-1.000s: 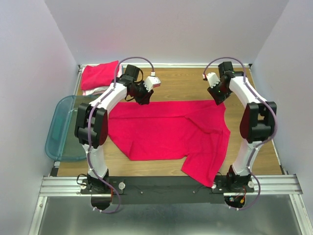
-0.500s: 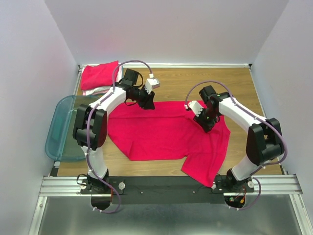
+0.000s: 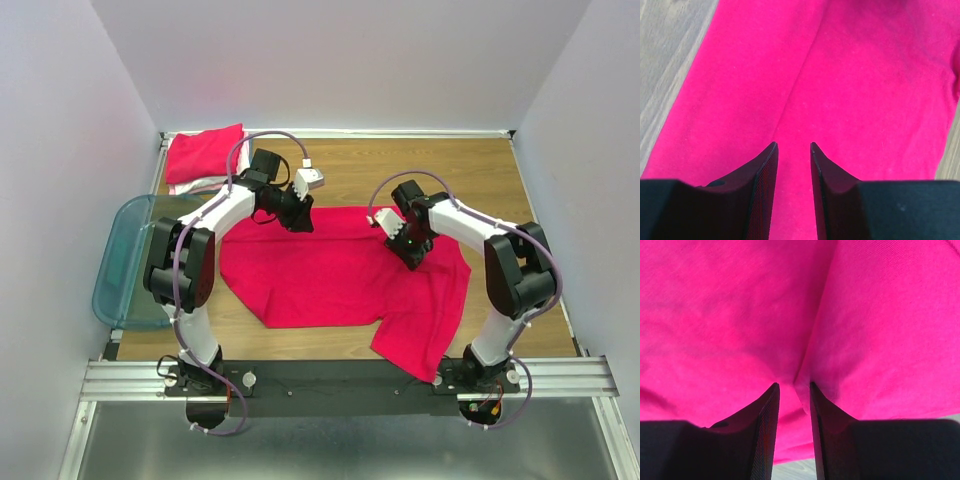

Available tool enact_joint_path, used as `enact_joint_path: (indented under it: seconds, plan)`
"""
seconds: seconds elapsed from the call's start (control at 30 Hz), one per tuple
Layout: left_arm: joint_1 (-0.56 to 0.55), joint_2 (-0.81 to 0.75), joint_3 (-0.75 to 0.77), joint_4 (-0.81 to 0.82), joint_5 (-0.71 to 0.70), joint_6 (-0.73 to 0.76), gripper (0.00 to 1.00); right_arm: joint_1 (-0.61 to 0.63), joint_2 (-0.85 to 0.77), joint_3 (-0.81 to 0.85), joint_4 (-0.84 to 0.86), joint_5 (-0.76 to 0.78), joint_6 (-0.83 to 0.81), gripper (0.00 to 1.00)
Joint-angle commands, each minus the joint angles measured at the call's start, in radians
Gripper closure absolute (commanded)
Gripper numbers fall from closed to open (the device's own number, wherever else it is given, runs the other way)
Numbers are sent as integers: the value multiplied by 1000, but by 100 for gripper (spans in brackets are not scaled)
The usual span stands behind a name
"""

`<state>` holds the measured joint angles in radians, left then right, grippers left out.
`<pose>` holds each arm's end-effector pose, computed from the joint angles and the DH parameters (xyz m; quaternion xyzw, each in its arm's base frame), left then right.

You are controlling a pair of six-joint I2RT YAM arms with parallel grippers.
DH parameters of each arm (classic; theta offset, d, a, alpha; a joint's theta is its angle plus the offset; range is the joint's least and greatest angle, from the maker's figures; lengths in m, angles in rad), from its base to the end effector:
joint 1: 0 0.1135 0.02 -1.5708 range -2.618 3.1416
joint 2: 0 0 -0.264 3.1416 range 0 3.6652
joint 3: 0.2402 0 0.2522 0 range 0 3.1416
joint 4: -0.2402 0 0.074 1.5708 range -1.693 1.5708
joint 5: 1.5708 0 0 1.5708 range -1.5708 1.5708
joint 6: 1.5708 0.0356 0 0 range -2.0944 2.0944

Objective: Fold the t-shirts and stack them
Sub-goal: Fold the flattened tshirt in 1/3 of the way

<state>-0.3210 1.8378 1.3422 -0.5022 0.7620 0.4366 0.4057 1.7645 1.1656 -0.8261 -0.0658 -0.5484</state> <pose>0.3602 -0.1457 0.2206 0.4269 0.7885 -0.3409 0.2825 0.2957 0.1296 0.1757 -0.4598 0.8844 0.0275 0.0749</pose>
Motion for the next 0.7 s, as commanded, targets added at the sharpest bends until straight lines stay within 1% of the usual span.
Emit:
enact_joint_path:
  seconds: [0.0,0.3,0.37,0.43,0.47,0.57,0.6,0.67]
  plan:
    - [0,-37,-12,16,-6,4,60,8,29,14,59,46,31,62]
    - [0,-25,-9,16,-10,10,60,8,47,23,91,121,27,63]
    - [0,-20,-9,16,-12,8,60,8,53,19,100,124,25,64]
    - [0,-18,-9,17,-12,10,60,8,56,14,108,130,24,67]
    - [0,-18,-9,16,-13,10,60,8,58,14,108,130,22,69]
    - [2,-18,-6,13,-18,13,60,8,53,19,107,135,21,80]
    - [2,-18,-3,7,-18,14,60,8,50,23,105,135,21,88]
    - [2,-18,-2,4,-18,17,60,10,21,42,99,132,28,97]
